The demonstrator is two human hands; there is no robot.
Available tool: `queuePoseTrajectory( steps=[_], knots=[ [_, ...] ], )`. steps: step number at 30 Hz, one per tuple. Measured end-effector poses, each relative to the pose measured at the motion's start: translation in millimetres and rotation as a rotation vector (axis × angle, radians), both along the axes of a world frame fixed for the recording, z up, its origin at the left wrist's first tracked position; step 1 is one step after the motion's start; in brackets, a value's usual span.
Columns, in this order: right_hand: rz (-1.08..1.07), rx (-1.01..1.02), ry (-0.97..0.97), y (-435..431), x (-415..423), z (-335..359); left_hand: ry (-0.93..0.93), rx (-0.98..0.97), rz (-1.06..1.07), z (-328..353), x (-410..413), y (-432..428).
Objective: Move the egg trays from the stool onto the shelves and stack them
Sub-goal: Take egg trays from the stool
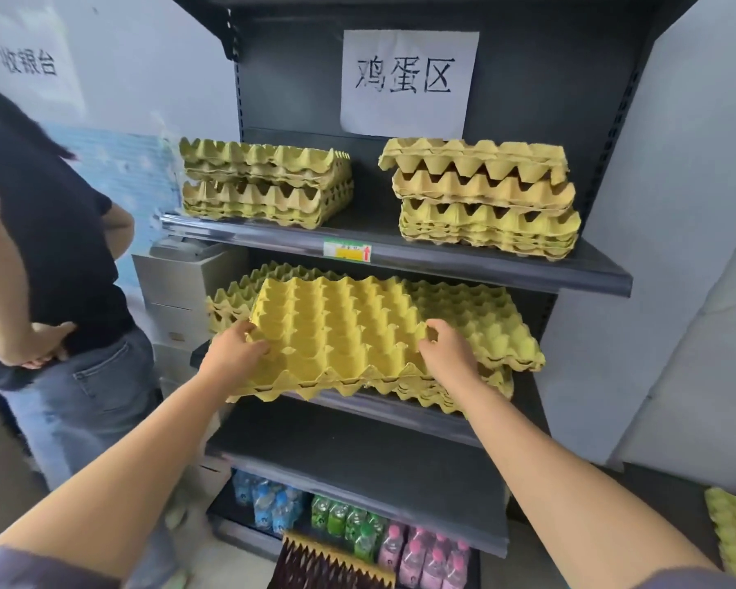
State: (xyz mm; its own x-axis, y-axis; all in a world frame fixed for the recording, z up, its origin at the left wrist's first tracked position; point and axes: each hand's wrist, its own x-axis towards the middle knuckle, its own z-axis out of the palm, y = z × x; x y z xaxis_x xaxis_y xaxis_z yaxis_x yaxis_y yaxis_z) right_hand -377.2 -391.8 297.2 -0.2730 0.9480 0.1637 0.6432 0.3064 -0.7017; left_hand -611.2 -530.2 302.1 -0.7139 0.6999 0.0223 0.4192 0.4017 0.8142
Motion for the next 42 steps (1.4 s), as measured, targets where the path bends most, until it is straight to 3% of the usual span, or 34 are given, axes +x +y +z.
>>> queuePoseTrajectory(
  steps=[14, 22, 31, 42],
  knots=[
    [0.252, 0.019, -0.059, 3.8, -141.1, 11.3, 0.057, -0.089, 0.275, 1.4, -119.9, -53.8],
    [0.241, 0.136, -0.045, -58.9, -146.9, 22.5, 0.002, -0.134, 0.207, -7.2, -135.3, -105.9],
    [0.119, 0.3, 0.121, -100.7, -126.1, 62.2, 0.131, 0.089, 0.194, 32.2, -125.6, -116.1],
    [0.02, 0.392, 0.302, -34.4, -124.8, 113.1, 0.196, 0.317, 0.148, 106.1, -121.7, -31.5]
  ],
)
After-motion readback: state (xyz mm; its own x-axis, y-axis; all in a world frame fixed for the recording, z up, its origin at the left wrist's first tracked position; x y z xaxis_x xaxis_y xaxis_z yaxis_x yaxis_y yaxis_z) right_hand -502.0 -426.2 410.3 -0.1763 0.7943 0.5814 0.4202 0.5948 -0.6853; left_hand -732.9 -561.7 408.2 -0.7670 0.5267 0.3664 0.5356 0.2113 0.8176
